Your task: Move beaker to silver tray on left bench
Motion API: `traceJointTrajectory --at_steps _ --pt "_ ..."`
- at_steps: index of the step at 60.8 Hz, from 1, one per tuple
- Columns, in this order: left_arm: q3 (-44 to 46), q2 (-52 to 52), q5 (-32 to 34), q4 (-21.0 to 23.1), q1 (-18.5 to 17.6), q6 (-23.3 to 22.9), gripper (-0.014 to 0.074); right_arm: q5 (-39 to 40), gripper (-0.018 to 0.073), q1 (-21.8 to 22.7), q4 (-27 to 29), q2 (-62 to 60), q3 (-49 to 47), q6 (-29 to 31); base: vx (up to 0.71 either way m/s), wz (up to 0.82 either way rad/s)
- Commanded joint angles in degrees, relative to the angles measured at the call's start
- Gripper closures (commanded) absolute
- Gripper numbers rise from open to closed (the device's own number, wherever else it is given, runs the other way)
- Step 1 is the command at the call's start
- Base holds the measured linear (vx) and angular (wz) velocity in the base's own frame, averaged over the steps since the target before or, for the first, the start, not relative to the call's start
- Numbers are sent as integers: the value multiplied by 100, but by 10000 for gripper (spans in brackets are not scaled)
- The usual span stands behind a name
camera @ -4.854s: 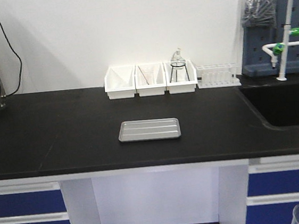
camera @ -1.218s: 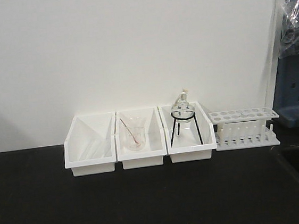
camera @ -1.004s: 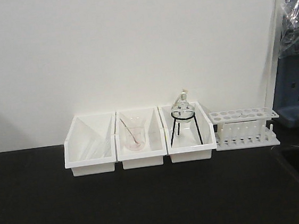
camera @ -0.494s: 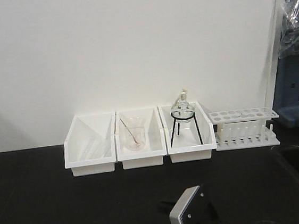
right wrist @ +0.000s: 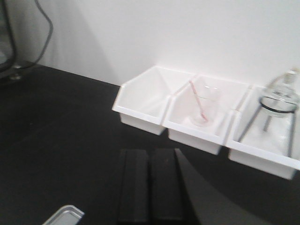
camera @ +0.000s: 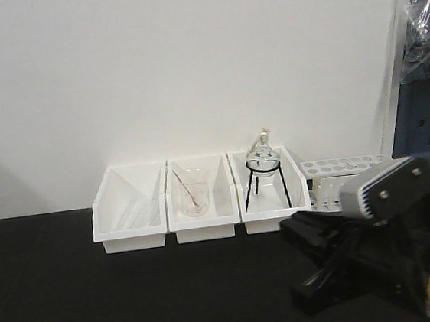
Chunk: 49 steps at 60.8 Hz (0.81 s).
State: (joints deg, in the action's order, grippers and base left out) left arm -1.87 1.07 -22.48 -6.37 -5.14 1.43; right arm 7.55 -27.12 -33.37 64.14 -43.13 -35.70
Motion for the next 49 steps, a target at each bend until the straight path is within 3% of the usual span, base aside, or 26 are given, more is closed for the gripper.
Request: traceJointTrajectory --at_steps 1,9,17,31,43,49 --pt "-114 43 471 25 -37 -11 595 -718 575 -4 63 -580 -144 -111 0 0" --pt "-114 43 471 25 -37 -11 595 -1720 575 -4 63 -973 -144 -59 0 0" --pt "-114 43 471 25 -37 -11 595 -2200 573 -4 69 -1124 -144 -59 0 0" --pt "-114 43 471 25 -37 -11 595 -2241 573 -4 69 -1124 -144 -59 0 0" --pt "-114 43 471 25 -37 -11 595 -2220 573 -4 -332 -1118 -144 4 0 0" --pt "-114 43 471 25 -37 -11 595 -2201 573 -4 -144 -1022 -144 270 0 0"
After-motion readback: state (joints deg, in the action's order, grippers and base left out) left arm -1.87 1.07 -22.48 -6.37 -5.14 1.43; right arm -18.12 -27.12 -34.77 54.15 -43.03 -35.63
